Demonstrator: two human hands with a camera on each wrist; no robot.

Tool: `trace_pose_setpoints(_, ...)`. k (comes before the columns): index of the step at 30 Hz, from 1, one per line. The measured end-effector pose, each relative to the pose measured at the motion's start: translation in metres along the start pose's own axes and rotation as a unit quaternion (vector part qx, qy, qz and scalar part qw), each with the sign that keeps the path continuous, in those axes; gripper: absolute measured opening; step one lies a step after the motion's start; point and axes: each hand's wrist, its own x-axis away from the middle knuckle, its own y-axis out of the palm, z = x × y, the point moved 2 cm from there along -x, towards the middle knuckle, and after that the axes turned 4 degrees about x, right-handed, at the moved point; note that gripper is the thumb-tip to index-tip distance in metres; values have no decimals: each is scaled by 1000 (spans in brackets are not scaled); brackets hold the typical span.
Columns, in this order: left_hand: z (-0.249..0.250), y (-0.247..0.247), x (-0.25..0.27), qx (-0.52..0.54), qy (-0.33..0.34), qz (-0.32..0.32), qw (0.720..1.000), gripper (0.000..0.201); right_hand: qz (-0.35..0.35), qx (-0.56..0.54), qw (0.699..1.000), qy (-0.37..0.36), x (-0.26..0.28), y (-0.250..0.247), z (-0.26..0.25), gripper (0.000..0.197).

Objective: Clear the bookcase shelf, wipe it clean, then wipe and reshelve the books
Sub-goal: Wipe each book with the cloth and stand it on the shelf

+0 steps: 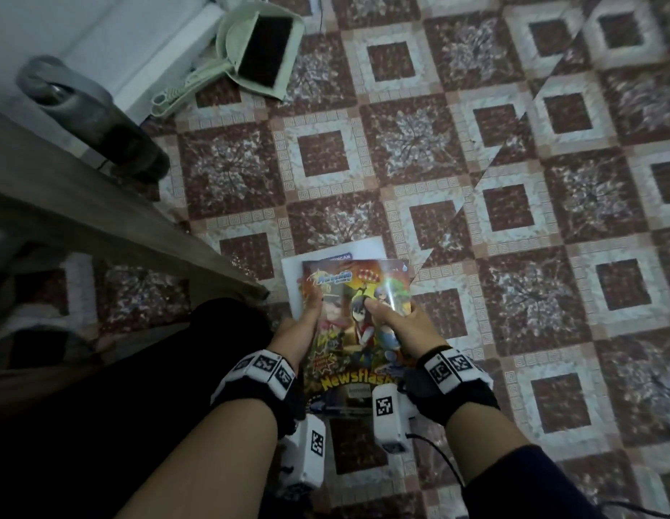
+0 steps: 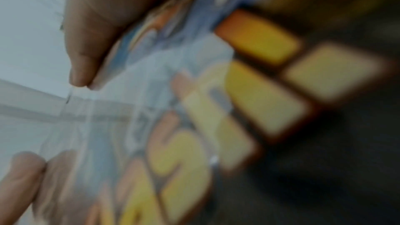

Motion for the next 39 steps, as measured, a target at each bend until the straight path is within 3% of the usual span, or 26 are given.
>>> trace_pose_setpoints(3, 43, 11, 56, -28, 82, 21, 996, 130, 17, -41, 999, -29, 25, -14, -21, 38)
trace_pose_setpoints(6, 71, 17, 97, -53, 134, 36, 989, 102, 28, -66, 995, -75, 54, -27, -52, 47)
trace_pose_setpoints(10, 94, 14, 148, -51, 186, 32, 981, 115, 23, -66, 986, -151, 92, -40, -97, 52)
trace_pose_setpoints(13, 109, 8, 191, -42, 222, 51, 973, 108, 25, -59, 978, -200, 126, -46, -128, 82)
trace_pose_setpoints(18, 129, -8, 271, -18, 332, 37, 942, 88, 24, -58, 956, -288, 197, -53, -175, 89)
trace_pose_setpoints(20, 134, -16, 300, -6, 365, 29, 931, 89, 20, -53, 945, -322, 231, -54, -192, 85)
trace_pose_setpoints(23, 136, -32, 333, 10, 394, 24, 919, 127, 12, -49, 928, -368, 287, -56, -211, 84)
trace_pose_setpoints(25, 129, -46, 368, 28, 431, 25, 901, 135, -22, -44, 915, -400, 328, -50, -219, 76)
trace_pose_setpoints(27, 116, -66, 413, 51, 469, 24, 881, 130, -69, -38, 899, -431, 365, -40, -225, 59)
trace_pose_setpoints(30, 95, -104, 447, 79, 518, 51, 850, 97, -136, -14, 877, -461, 413, -14, -229, 50)
trace_pose_setpoints(33, 69, -148, 465, 135, 510, 41, 848, 91, -195, 27, 868, -456, 443, 26, -237, 44)
trace_pose_setpoints(35, 53, -182, 468, 168, 493, 42, 853, 77, -228, 47, 864, -447, 449, 63, -245, 39)
trace_pose_setpoints(39, 28, -255, 445, 226, 430, 88, 870, 64, -312, 107, 865, -379, 431, 154, -260, 58)
